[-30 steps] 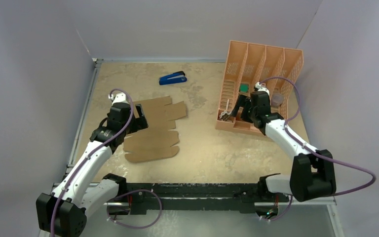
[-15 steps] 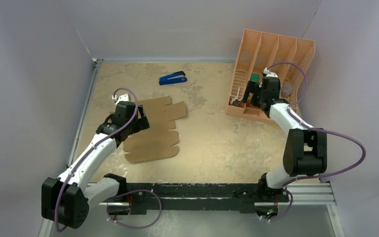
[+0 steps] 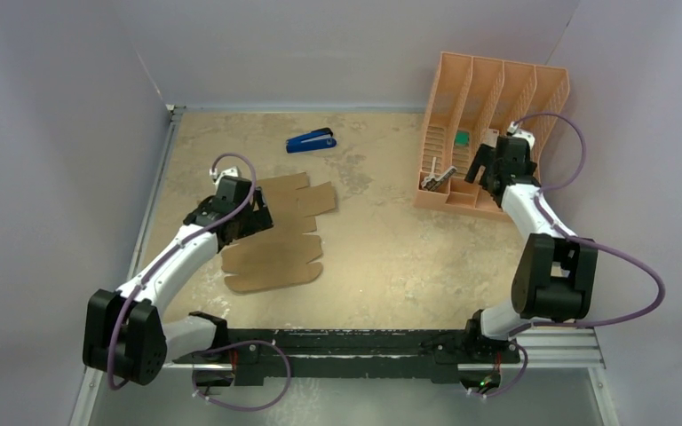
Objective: Fold the paper box
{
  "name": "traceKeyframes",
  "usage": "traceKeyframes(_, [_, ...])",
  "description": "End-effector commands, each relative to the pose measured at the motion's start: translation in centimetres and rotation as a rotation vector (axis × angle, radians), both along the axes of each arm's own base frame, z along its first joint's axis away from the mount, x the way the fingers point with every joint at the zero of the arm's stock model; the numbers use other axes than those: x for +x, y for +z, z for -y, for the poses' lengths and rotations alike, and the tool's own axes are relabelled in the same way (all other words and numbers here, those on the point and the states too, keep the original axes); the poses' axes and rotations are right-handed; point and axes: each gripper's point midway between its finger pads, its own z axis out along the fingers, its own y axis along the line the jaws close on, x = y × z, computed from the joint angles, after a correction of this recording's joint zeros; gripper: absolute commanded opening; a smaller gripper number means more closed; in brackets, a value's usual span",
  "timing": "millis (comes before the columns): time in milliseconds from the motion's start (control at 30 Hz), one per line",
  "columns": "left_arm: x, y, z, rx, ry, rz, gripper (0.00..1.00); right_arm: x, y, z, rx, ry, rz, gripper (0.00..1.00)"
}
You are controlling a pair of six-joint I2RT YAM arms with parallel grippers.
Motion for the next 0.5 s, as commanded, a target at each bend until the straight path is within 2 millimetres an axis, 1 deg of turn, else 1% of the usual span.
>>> traceKeyframes(0, [2.4, 1.6, 0.6, -0.011, 0.0, 0.055, 0.9, 1.7, 5.6, -1.8, -0.016, 0.11, 0.13, 0.99])
traceKeyframes(67, [2.6, 1.1, 0.7, -0.007, -0.006, 0.036, 0.9, 2.0, 7.5, -4.1, 0.006, 0.201, 0.189, 0.99])
traceKeyframes(133, [2.8, 0.8, 0.8, -0.004, -0.008, 0.028, 0.9, 2.6, 9.1, -7.7, 0.056, 0.334, 0.244, 0.99])
traceKeyframes(167, [2.8, 0.6, 0.7, -0.001, -0.007, 0.021, 0.9, 2.8, 9.4, -9.9, 0.081, 0.394, 0.252, 0.99])
traceKeyframes(200, [2.9, 0.3, 0.6, 0.003, -0.008, 0.011, 0.9, 3.1, 9.6, -12.0, 0.103, 0.449, 0.253, 0.99])
traceKeyframes(233, [3.0, 0.1, 0.5, 0.009, -0.008, 0.003, 0.9, 3.3, 9.7, -14.7, 0.121, 0.508, 0.249, 0.99])
traceKeyframes(267, [3.0, -0.2, 0.4, 0.013, -0.006, -0.008, 0.9, 3.5, 9.6, -16.7, 0.139, 0.547, 0.243, 0.99])
traceKeyframes(333, [3.3, -0.4, 0.1, 0.014, -0.001, -0.019, 0.9, 3.9, 9.5, -20.0, 0.184, 0.603, 0.241, 0.99])
traceKeyframes(400, [3.7, -0.5, -0.2, 0.012, 0.001, -0.023, 0.9, 4.6, 9.4, -22.4, 0.233, 0.631, 0.25, 0.99])
traceKeyframes(467, [4.0, -0.7, -0.6, 0.016, 0.004, -0.035, 0.9, 5.1, 8.5, -24.0, 0.252, 0.639, 0.234, 0.99])
